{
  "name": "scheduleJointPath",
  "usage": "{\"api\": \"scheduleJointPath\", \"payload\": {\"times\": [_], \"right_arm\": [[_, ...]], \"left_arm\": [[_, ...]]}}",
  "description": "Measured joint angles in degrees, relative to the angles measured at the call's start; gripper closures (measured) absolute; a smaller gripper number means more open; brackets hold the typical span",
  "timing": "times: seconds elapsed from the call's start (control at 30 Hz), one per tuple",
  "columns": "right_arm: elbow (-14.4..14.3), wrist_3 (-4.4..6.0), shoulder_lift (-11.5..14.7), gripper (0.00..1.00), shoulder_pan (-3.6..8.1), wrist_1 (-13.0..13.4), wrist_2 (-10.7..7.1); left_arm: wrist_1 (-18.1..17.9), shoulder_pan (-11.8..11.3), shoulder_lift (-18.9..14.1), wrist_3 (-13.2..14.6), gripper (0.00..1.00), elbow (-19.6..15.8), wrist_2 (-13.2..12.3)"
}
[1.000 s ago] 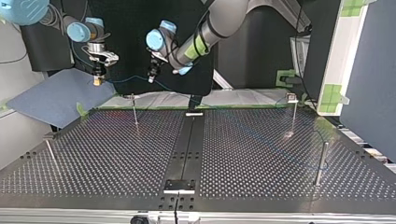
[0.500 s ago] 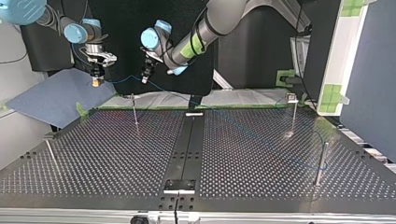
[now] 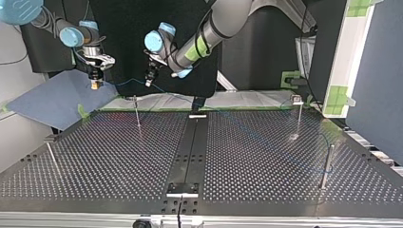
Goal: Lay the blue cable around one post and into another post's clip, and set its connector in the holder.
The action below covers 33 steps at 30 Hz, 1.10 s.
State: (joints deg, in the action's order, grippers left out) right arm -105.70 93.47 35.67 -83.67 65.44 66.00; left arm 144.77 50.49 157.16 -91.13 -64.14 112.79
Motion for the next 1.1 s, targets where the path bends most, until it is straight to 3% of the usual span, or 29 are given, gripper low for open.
{"api": "scheduleJointPath", "payload": {"times": [0.3,0.77,1.1], "right_arm": [[1.69,0.05,-0.02,1.0,0.83,-1.38,-0.82],[3.62,0.07,-0.02,1.0,0.41,-2.09,-3.01],[4.67,0.55,-0.01,1.0,0.54,-2.65,-3.32]], "left_arm": [[0.14,-0.1,0.01,0.0,0.98,0.62,-0.15],[0.79,-1.09,0.01,-0.36,0.98,1.65,-0.03],[0.92,-2.33,0.01,-0.44,0.98,1.67,0.07]]}}
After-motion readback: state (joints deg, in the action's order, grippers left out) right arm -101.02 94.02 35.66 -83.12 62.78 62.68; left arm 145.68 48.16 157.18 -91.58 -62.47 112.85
